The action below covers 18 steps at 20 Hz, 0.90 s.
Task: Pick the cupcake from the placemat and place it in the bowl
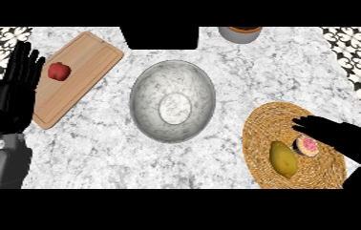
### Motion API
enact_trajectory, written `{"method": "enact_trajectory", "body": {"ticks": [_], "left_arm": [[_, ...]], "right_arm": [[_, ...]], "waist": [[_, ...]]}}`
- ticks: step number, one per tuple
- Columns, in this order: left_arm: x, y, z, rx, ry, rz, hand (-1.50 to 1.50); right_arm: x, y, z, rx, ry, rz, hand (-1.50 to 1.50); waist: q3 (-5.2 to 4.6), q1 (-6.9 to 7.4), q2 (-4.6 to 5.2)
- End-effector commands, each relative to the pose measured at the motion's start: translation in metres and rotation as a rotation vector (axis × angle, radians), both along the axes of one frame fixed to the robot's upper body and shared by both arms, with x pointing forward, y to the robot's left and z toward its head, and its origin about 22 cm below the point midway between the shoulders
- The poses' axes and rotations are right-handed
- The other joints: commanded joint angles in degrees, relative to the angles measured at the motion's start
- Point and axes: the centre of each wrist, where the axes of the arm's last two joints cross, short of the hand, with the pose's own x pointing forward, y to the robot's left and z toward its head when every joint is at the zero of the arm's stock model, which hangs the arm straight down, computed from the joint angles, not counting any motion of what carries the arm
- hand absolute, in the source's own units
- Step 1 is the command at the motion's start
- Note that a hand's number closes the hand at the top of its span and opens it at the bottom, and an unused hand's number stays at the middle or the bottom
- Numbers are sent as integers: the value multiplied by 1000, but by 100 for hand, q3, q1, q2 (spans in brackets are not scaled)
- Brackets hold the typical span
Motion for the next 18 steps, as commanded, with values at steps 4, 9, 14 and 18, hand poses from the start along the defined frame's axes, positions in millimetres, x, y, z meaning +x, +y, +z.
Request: {"method": "enact_trajectory", "body": {"ticks": [4,9,14,18], "left_arm": [[13,0,-9,-15,8,-2,0],[3,13,-10,-3,-18,5,0],[4,18,3,3,9,0,0],[-6,10,-13,-5,-14,-4,0]], "right_arm": [[-12,11,-23,-6,26,0,-150],[16,-7,-5,-48,41,-25,-150],[17,19,-55,-67,53,-63,-150],[22,9,-56,-96,32,-27,-150]], "waist": [[-1,-40,-1],[-1,-4,-1],[1,-1,0],[0,1,-1]]}}
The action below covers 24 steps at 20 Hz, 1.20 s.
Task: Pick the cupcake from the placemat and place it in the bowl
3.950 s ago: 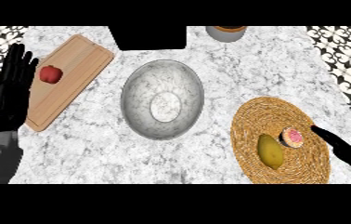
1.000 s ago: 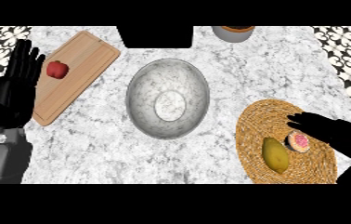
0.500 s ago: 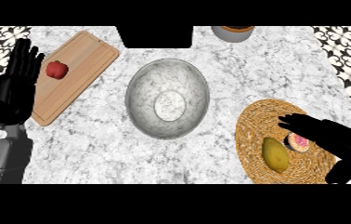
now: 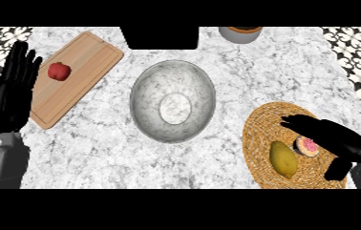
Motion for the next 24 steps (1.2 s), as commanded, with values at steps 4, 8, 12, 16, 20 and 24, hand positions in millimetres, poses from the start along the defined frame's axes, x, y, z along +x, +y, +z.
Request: {"method": "enact_trajectory", "body": {"ticks": [4,8,12,16,20,24], "left_arm": [[-4,1,0,2,-13,5,0],[13,-6,-7,-1,2,16,0],[-7,4,-15,7,-4,10,0],[1,-2,-5,6,-6,-4,0],[5,-3,4,2,0,-19,0],[12,-1,3,-6,-6,-7,0]], "right_arm": [[12,-8,4,86,-94,45,150],[11,-5,-7,75,-134,72,150],[11,-15,-5,108,-167,82,150],[33,-50,23,30,-171,-176,150],[45,-91,65,-71,-201,-422,150],[48,-90,49,-94,-280,-430,150]], "waist": [[-1,0,-3],[-1,-25,5],[-2,-12,0],[1,51,28],[5,132,52],[3,40,26]]}}
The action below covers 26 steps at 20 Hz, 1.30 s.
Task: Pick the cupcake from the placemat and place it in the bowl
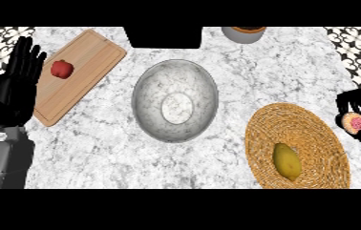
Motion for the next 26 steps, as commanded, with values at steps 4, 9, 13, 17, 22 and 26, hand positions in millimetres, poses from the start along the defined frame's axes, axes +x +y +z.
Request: {"method": "enact_trajectory", "body": {"ticks": [4,9,13,17,22,26], "left_arm": [[-8,-3,2,-9,14,12,0],[-11,7,-1,3,14,40,0],[-1,-7,5,-4,10,28,0],[-12,2,-11,7,3,53,0],[-13,16,-4,3,10,30,0],[-3,-4,10,11,15,26,0]], "right_arm": [[6,-24,49,7,-205,-111,150],[18,-12,114,191,-254,44,150],[19,-4,149,254,-376,118,150],[20,35,172,395,-372,198,150],[15,65,203,550,-313,271,150],[16,103,223,585,-260,275,150]], "waist": [[-5,-95,-50],[-17,-201,-98],[-11,-178,-72],[-19,-218,-105],[-22,-233,-120],[-15,-197,-106]]}}
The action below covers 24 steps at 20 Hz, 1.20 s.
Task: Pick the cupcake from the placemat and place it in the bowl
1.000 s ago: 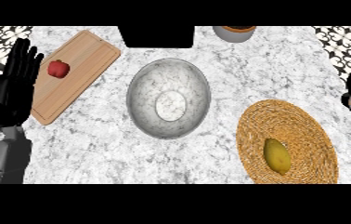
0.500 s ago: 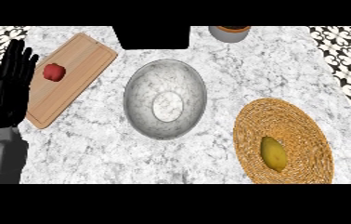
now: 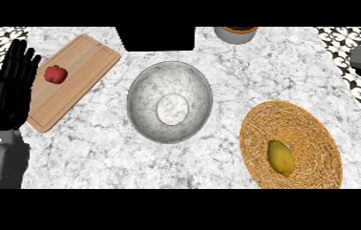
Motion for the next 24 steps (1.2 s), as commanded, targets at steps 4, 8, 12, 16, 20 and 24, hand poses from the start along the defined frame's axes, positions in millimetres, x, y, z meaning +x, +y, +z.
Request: {"method": "enact_trajectory", "body": {"ticks": [4,8,12,16,20,24], "left_arm": [[-6,-11,-21,-20,25,-12,0],[-1,12,-5,6,-7,-10,0],[-5,7,1,4,-5,-20,0],[4,-6,-15,1,-7,-16,0],[11,-9,-13,-11,0,-19,0],[3,-2,-1,-12,-3,-21,0]], "right_arm": [[-8,94,31,32,69,82,150],[-15,139,31,-5,101,113,150],[-7,198,27,-56,155,135,150],[0,230,12,-60,212,146,150],[-14,279,-19,-90,244,158,150],[-13,292,-67,-117,212,93,150]], "waist": [[-3,33,5],[4,63,36],[7,141,46],[8,125,69],[8,122,67],[11,151,74]]}}
